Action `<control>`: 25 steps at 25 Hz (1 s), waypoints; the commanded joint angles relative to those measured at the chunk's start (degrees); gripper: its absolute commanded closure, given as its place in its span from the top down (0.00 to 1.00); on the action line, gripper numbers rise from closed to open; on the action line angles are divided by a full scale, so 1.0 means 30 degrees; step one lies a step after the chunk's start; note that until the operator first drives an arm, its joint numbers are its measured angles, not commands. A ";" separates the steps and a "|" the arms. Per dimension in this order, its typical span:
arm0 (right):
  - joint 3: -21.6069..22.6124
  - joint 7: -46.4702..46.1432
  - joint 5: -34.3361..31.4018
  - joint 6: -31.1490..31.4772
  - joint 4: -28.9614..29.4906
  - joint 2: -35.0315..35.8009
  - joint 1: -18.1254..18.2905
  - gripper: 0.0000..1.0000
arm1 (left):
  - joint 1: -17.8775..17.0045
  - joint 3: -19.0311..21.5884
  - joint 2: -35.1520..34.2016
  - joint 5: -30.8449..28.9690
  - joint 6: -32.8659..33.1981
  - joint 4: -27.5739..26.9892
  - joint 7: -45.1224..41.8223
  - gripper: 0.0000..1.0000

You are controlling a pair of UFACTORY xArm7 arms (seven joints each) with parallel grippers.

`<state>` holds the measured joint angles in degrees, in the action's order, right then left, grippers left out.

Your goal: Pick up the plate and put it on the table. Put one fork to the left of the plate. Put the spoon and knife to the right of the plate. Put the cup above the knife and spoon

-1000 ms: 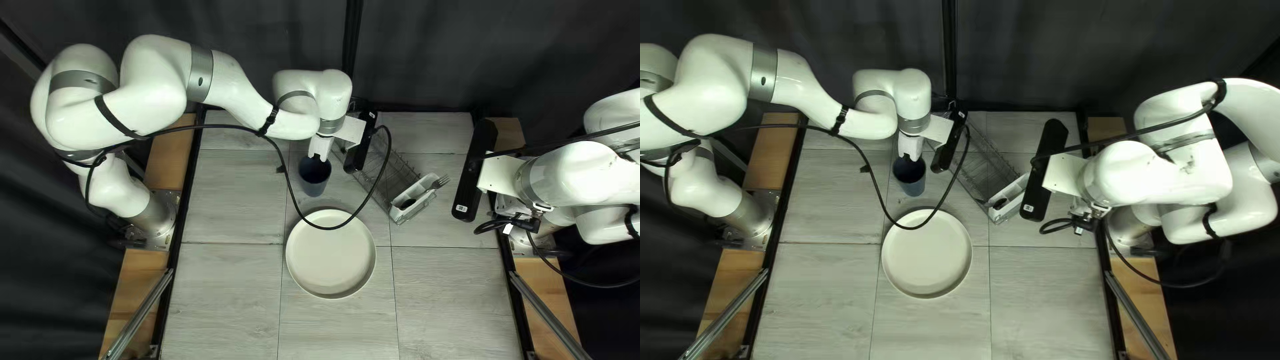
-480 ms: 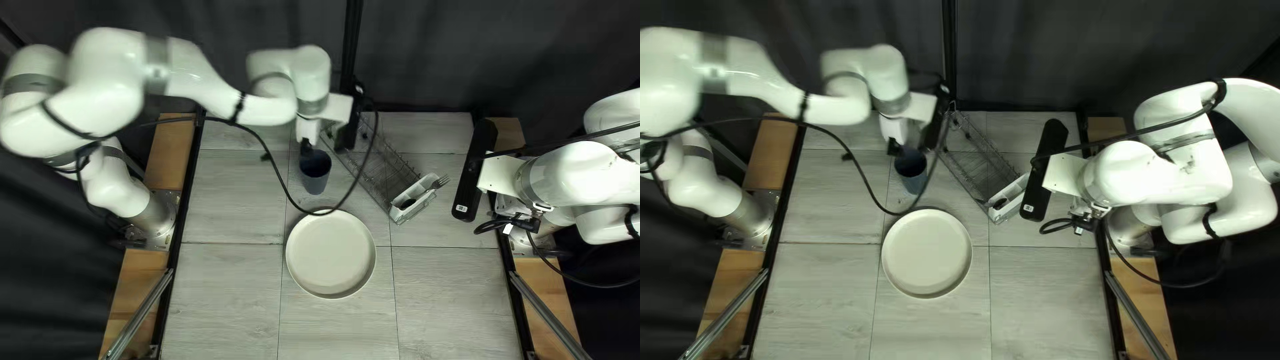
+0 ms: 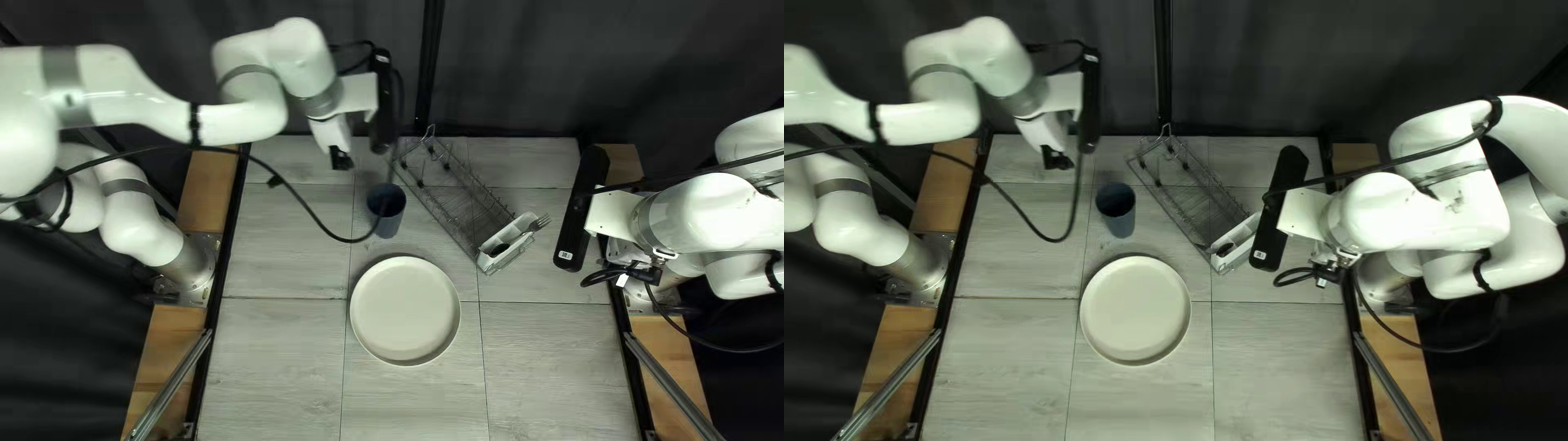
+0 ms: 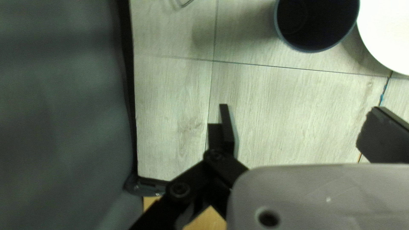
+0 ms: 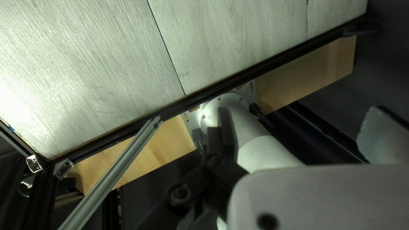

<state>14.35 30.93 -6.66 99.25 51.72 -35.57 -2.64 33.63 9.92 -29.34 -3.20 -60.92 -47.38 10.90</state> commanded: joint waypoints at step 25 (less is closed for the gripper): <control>-0.0165 0.0254 0.0762 -0.5366 -0.7713 -0.3741 -0.1068 1.00 | 0.0140 0.0146 -0.0546 -0.0193 0.0175 0.0426 -0.0438 1.00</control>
<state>14.73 32.81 -4.90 89.15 35.00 -42.81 -4.48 34.05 10.36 -30.98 -3.78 -60.39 -46.10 9.58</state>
